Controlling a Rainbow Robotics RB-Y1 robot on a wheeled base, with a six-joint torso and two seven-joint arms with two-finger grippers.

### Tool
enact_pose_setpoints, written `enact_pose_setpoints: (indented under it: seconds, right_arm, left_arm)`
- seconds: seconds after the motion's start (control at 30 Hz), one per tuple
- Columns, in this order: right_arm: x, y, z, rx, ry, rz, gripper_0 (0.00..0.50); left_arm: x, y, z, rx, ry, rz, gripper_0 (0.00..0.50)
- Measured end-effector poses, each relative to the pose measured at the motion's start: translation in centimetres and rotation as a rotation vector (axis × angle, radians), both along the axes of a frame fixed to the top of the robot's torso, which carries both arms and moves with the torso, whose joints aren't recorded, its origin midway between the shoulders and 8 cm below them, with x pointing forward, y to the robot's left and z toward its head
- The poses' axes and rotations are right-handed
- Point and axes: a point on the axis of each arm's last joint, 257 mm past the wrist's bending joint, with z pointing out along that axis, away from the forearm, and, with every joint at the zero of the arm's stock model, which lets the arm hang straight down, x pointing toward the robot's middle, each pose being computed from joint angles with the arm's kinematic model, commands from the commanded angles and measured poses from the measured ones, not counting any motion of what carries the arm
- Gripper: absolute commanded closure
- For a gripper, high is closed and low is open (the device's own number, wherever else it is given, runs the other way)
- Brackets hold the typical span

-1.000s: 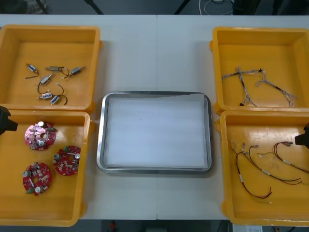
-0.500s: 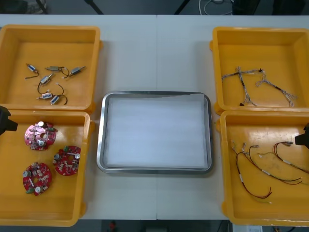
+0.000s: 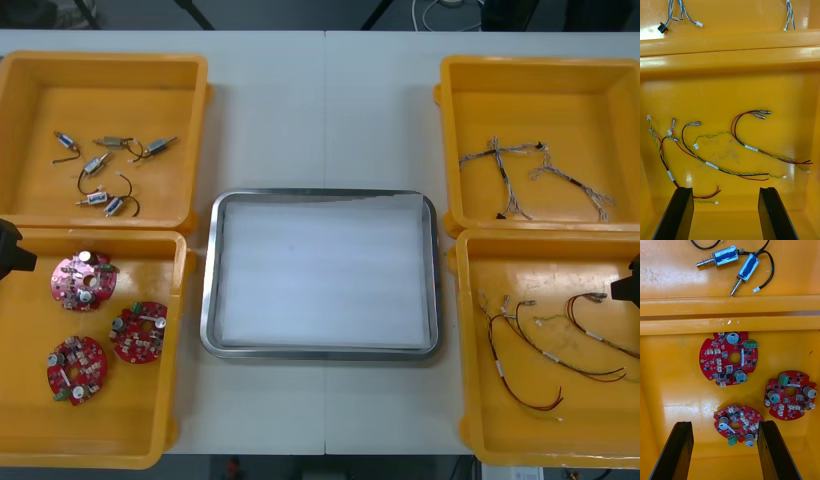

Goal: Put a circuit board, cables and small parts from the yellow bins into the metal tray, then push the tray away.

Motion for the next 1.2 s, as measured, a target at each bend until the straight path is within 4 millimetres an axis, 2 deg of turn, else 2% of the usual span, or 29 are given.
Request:
enact_pose_setpoints:
  seconds: [0.73, 0.97, 1.2]
  right_arm:
    - [0.0, 0.0, 0.0, 0.0, 0.0, 0.0, 0.0]
    - [0.0, 0.0, 0.0, 0.0, -0.001, 0.0, 0.0]
    - [0.9, -0.3, 1.5, -0.016, -0.035, 0.003, 0.0]
  left_arm:
    - [0.0, 0.0, 0.0, 0.0, 0.0, 0.0, 0.0]
    - [-0.6, 0.3, -0.8, -0.001, 0.021, 0.008, 0.0]
    - [-0.7, 0.3, -0.8, -0.001, 0.022, 0.009, 0.0]
